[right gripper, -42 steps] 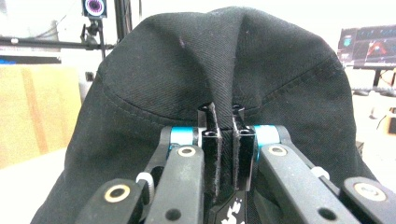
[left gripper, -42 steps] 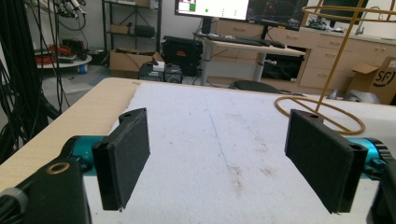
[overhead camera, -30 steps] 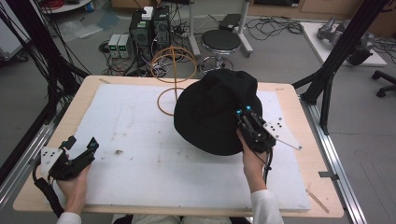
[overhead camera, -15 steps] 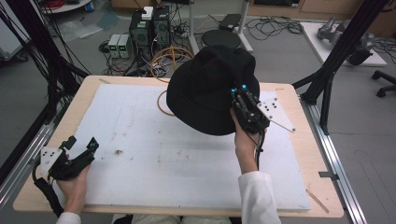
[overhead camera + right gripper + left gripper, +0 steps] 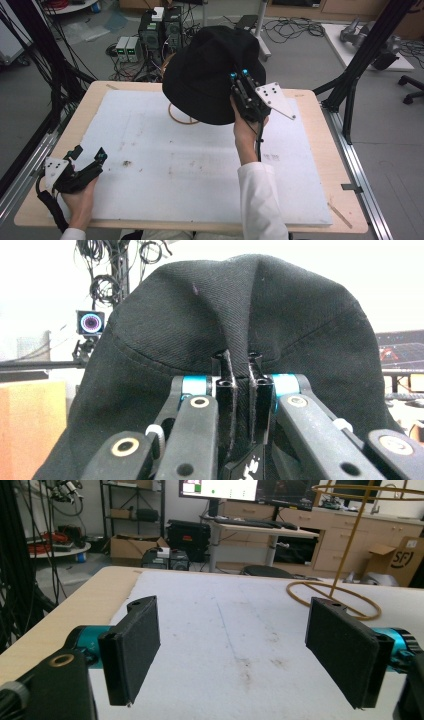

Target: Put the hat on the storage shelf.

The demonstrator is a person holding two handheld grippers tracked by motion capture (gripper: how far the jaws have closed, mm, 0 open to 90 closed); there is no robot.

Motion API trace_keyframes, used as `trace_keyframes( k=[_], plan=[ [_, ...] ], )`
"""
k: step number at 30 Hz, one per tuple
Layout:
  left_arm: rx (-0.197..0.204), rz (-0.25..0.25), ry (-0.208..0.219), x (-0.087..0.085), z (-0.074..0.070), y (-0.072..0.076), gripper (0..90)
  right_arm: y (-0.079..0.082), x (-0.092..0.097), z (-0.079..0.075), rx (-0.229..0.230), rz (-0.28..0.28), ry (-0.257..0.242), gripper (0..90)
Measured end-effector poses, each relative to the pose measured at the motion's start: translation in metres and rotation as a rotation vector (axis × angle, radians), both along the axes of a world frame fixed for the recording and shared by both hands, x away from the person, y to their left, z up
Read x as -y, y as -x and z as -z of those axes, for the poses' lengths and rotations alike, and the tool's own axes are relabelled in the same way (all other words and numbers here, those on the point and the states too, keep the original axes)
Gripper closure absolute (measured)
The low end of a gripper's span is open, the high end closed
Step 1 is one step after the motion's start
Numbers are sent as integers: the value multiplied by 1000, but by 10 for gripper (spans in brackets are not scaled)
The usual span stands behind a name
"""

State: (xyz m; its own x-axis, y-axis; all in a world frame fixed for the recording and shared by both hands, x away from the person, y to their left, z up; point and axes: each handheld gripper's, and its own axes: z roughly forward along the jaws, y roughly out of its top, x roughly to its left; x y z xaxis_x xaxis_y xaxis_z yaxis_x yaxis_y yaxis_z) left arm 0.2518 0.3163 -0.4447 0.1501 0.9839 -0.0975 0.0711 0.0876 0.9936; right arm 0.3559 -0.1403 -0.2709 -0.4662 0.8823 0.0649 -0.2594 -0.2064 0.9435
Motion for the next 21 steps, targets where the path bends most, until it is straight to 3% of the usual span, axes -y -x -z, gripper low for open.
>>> trace_keyframes(
  k=[7,15,21],
  plan=[
    [-2,29,-34,8,0,-1,221,-18,-22,-9,-3,-5,25,859],
    [2,57,-58,15,0,-2,220,-43,-30,-17,14,-13,-55,858],
    [6,39,-53,13,0,-4,220,-66,-40,-15,-18,2,-98,859]
  ],
)
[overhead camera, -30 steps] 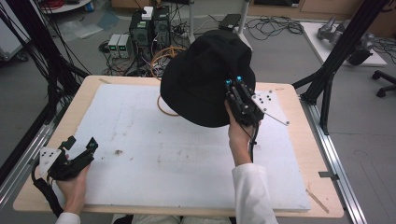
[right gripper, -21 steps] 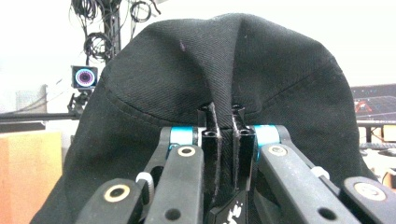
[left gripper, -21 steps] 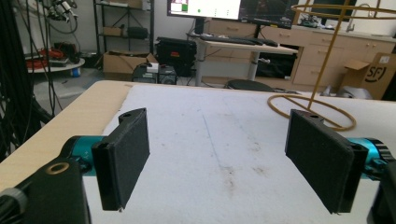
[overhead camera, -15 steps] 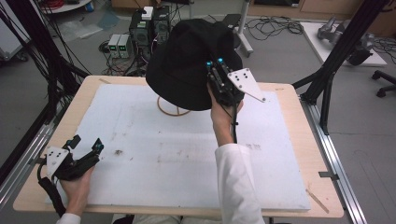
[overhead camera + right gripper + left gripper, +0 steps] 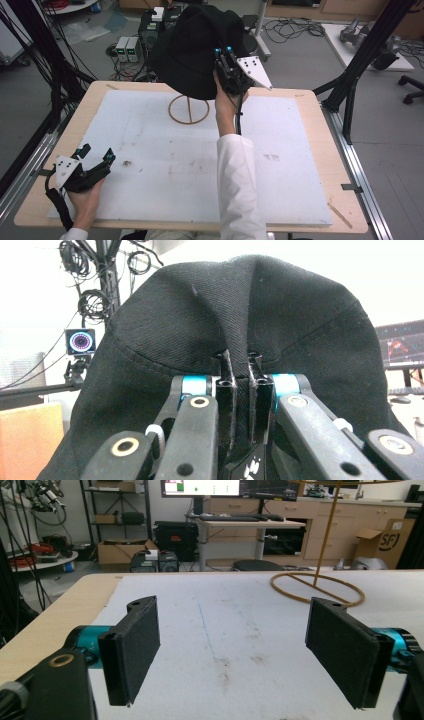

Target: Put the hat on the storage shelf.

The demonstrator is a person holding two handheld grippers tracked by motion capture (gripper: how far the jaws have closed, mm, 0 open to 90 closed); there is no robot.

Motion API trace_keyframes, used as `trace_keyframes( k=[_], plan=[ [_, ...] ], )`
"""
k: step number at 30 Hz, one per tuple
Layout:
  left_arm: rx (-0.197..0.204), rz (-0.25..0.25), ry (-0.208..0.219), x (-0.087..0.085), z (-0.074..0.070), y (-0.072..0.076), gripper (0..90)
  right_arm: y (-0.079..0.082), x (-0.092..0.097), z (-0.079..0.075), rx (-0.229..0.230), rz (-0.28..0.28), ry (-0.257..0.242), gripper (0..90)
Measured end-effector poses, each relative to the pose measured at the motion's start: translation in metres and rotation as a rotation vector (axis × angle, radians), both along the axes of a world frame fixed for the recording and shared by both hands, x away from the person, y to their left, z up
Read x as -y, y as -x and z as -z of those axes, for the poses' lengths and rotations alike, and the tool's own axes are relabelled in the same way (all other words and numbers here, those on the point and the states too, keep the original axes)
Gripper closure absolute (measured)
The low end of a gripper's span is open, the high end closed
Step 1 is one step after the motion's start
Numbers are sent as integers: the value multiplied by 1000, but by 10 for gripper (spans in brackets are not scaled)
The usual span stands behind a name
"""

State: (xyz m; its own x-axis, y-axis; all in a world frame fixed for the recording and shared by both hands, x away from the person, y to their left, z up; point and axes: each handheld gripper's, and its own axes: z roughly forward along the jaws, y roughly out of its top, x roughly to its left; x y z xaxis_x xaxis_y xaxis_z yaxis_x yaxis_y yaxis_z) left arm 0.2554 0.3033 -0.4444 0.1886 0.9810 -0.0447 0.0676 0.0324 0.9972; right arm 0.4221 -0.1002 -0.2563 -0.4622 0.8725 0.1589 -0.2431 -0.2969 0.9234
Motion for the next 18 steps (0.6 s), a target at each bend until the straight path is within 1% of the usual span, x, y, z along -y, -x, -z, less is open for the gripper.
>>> trace_keyframes(
  k=[2,5,6,7,8,9,12,13,16,17,18],
  plan=[
    [-1,-4,0,-1,0,0,220,-7,-5,1,-6,3,-1,858],
    [-1,-2,4,0,0,-1,220,-16,-14,4,-23,0,23,858],
    [-8,7,-3,1,1,-2,220,-18,-16,6,-29,-8,13,859],
    [-6,7,-3,1,1,-2,220,-21,-18,7,-32,-14,2,859],
    [-6,7,-3,1,1,-2,220,-24,-20,9,-33,-12,-1,858],
    [-6,9,-8,2,1,-2,220,-27,-23,11,-44,-16,-1,859],
    [1,8,-2,2,1,-2,220,-34,-31,18,-66,-13,43,858],
    [-2,7,-3,2,1,-2,220,-35,-33,20,-69,-11,56,858],
    [-3,5,3,0,1,-2,220,-39,-43,25,-76,-23,124,858],
    [-5,4,7,0,1,-2,220,-39,-43,25,-76,-23,124,858],
    [-8,4,15,-1,1,-3,220,-40,-49,27,-81,-30,153,857]
  ],
)
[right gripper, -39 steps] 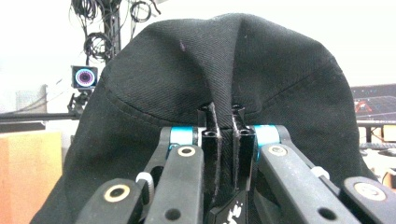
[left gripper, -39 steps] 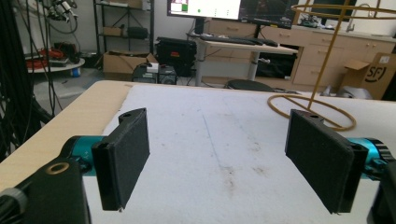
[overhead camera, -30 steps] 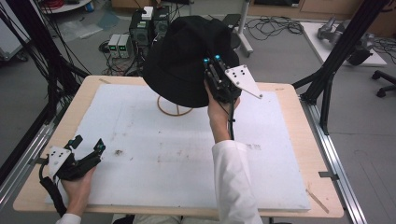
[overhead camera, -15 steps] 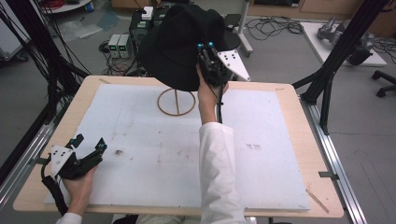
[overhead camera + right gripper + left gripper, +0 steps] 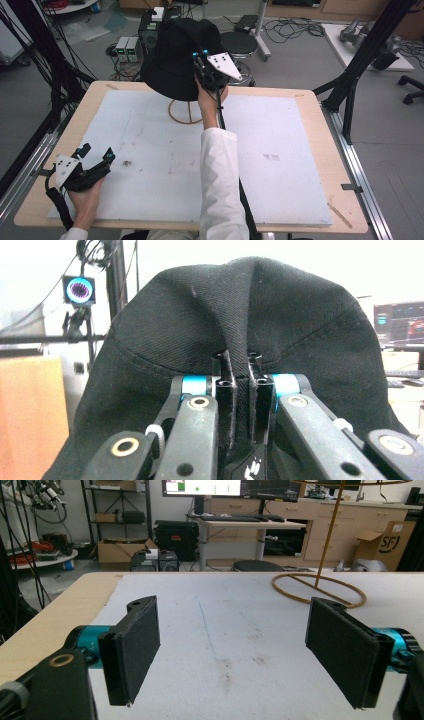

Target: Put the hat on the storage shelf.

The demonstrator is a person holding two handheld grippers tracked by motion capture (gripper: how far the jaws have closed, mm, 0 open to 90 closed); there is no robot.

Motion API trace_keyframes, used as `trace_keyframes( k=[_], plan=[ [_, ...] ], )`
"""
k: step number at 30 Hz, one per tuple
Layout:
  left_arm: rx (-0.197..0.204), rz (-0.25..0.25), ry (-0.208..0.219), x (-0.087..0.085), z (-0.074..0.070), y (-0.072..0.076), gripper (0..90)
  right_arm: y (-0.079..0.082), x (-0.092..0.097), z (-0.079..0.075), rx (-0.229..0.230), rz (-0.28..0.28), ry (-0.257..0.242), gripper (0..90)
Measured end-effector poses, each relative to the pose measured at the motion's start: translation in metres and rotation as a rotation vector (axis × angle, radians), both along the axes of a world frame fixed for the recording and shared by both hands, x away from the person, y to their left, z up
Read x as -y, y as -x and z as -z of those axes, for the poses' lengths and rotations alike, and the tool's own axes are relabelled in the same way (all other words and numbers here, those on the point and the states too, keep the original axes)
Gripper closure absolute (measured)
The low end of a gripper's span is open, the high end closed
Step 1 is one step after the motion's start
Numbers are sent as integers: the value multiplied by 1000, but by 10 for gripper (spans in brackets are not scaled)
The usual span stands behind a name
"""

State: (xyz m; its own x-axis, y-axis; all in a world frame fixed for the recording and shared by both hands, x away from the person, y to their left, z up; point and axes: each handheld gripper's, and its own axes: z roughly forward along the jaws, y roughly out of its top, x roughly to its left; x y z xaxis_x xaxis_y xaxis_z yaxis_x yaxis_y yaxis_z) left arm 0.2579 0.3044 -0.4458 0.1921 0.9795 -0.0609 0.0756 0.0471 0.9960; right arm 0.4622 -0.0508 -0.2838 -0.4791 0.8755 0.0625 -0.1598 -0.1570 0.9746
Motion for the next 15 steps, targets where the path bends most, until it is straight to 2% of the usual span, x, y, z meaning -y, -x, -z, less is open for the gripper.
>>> trace_keyframes(
  k=[2,10,15],
  plan=[
    [0,1,14,0,0,0,220,-1,-4,3,-11,-13,3,857],
    [-2,-3,17,-2,0,1,221,-5,-18,15,-62,-12,62,851],
    [-4,-4,26,-4,0,1,221,-5,-22,19,-75,-4,68,846]
  ],
)
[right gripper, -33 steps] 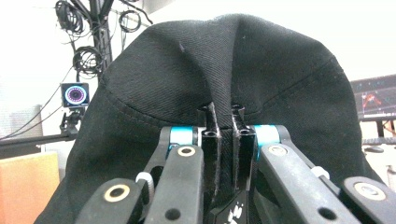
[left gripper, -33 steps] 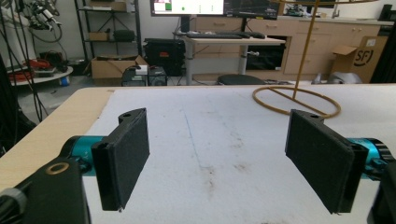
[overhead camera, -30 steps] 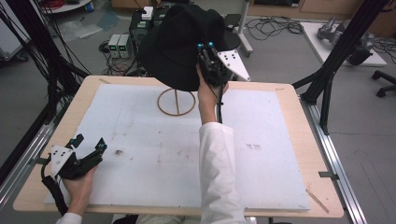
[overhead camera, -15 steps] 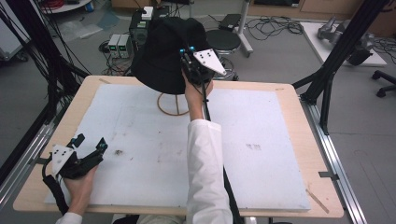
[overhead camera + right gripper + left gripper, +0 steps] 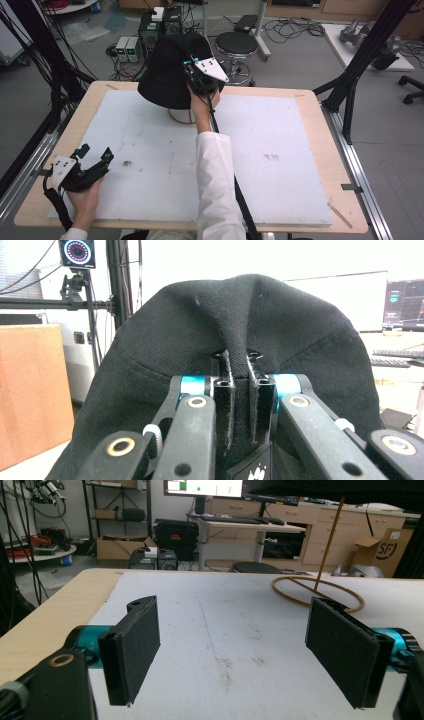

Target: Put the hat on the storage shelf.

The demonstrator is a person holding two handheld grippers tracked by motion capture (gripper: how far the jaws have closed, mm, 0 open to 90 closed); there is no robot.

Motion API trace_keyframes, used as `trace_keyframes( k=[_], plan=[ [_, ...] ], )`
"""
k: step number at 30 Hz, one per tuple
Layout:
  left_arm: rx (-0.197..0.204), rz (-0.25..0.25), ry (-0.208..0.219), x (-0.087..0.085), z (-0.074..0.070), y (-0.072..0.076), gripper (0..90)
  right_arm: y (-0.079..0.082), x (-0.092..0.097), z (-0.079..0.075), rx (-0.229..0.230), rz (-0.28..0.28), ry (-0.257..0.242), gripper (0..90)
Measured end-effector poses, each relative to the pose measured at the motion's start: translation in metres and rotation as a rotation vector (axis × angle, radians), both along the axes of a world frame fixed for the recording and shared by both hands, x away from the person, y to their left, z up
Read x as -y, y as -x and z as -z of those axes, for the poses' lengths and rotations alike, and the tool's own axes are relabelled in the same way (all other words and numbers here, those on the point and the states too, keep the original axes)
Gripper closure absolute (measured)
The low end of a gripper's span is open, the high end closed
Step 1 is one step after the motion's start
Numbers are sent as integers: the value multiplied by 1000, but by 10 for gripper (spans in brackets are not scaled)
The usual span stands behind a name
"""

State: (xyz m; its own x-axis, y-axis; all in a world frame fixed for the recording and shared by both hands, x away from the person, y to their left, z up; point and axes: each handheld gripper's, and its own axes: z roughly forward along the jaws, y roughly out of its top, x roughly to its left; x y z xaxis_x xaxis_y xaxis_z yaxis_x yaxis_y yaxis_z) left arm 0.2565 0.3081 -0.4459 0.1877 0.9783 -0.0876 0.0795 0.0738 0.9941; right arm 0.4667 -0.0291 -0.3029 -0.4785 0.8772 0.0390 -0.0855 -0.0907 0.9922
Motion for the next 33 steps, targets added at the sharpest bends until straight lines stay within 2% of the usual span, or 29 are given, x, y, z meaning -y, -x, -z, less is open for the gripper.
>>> trace_keyframes(
  k=[9,13,14,17,19,22,27,29,31,33],
  plan=[
    [-1,-2,9,-2,0,1,221,6,-7,4,-9,3,0,822],
    [1,-1,9,-1,0,1,221,8,-6,7,10,2,-5,809],
    [1,-2,8,-1,0,1,221,8,-5,9,15,1,-14,771],
    [1,-3,12,-1,0,1,220,7,2,12,-21,23,-41,514],
    [1,-3,10,-1,0,1,221,7,5,12,-31,34,-64,429],
    [2,-3,8,0,0,1,221,10,8,7,-24,37,-59,344],
    [5,-1,3,-1,0,0,221,18,11,-6,-31,12,6,186],
    [4,-1,-4,-1,0,-1,221,24,14,-11,-51,1,42,162],
    [6,-3,-7,-2,0,-1,221,30,18,-17,-61,-9,52,122],
    [6,-5,-7,-2,0,-1,220,36,22,-22,-76,-24,72,121]
  ],
)
